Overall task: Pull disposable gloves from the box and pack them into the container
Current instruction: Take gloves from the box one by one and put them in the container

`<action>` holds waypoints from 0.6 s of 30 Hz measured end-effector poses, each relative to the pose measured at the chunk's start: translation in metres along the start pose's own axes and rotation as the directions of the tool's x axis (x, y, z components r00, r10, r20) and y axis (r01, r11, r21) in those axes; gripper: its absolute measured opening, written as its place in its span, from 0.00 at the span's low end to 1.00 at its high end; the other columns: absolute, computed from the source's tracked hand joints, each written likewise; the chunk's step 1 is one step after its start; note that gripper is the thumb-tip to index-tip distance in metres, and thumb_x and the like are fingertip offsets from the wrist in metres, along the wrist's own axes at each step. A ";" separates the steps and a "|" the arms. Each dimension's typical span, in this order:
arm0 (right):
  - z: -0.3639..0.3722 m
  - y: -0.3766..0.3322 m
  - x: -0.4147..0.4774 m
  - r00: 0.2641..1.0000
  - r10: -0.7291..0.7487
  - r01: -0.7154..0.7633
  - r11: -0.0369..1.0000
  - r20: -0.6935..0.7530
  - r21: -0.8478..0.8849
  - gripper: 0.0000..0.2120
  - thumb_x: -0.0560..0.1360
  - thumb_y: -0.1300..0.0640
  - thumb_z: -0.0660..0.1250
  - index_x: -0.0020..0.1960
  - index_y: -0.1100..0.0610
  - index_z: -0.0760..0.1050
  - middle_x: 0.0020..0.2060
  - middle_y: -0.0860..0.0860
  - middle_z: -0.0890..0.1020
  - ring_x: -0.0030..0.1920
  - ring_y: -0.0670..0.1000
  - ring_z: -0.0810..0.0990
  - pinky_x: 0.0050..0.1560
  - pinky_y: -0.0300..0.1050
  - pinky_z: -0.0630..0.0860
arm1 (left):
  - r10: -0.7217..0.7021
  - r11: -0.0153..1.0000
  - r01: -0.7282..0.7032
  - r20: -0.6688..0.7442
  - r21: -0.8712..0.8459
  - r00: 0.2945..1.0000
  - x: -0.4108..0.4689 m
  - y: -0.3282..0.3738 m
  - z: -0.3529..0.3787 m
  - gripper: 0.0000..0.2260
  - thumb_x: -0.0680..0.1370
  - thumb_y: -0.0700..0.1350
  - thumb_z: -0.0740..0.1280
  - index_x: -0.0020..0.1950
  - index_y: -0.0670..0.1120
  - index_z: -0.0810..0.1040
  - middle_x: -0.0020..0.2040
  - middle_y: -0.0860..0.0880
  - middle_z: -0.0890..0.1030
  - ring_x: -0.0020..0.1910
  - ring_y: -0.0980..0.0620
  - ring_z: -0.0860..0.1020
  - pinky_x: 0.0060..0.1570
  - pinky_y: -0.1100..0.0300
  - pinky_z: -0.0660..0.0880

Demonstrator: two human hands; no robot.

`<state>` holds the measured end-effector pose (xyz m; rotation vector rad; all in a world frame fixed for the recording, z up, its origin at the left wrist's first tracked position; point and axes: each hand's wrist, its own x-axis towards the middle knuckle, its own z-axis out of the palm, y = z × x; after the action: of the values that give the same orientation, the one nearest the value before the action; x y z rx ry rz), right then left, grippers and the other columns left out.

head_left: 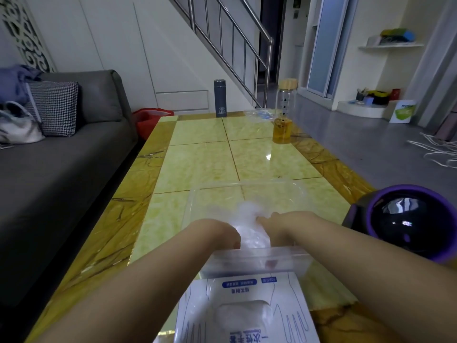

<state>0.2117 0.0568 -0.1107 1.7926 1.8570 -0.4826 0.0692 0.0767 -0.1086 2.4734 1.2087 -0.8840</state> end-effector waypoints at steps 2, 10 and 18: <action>-0.001 -0.001 -0.002 1.000 0.013 -0.013 1.000 0.003 -0.010 0.56 0.65 0.41 0.76 0.78 0.52 0.41 0.74 0.57 0.59 0.67 0.61 0.68 0.58 0.54 0.72 | -0.003 1.000 0.003 -0.054 0.004 0.999 -0.008 -0.001 -0.001 0.17 0.82 0.41 0.56 0.71 0.47 0.70 0.69 0.46 0.70 0.63 0.47 0.71 0.56 0.59 0.66; -0.021 0.004 -0.051 0.919 -0.122 0.169 0.981 -0.375 0.097 0.33 0.73 0.49 0.71 0.74 0.48 0.60 0.66 0.51 0.73 0.57 0.51 0.77 0.57 0.47 0.76 | 0.001 0.984 -0.098 -0.541 -0.151 0.841 -0.078 -0.019 -0.007 0.13 0.78 0.53 0.65 0.61 0.53 0.77 0.62 0.54 0.76 0.57 0.55 0.75 0.60 0.58 0.72; 0.047 -0.029 -0.119 0.774 -0.517 0.523 0.848 -0.367 -0.091 0.13 0.79 0.56 0.63 0.61 0.49 0.77 0.51 0.45 0.80 0.47 0.43 0.77 0.48 0.37 0.73 | 0.013 0.929 -0.271 -0.711 -0.251 0.703 -0.122 -0.002 0.071 0.09 0.78 0.45 0.66 0.57 0.52 0.79 0.50 0.57 0.77 0.46 0.63 0.77 0.45 0.72 0.72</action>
<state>0.1884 -0.0688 -0.0823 1.4252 2.6542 -0.3528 -0.0189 -0.0315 -0.0889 2.6081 1.1902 0.3659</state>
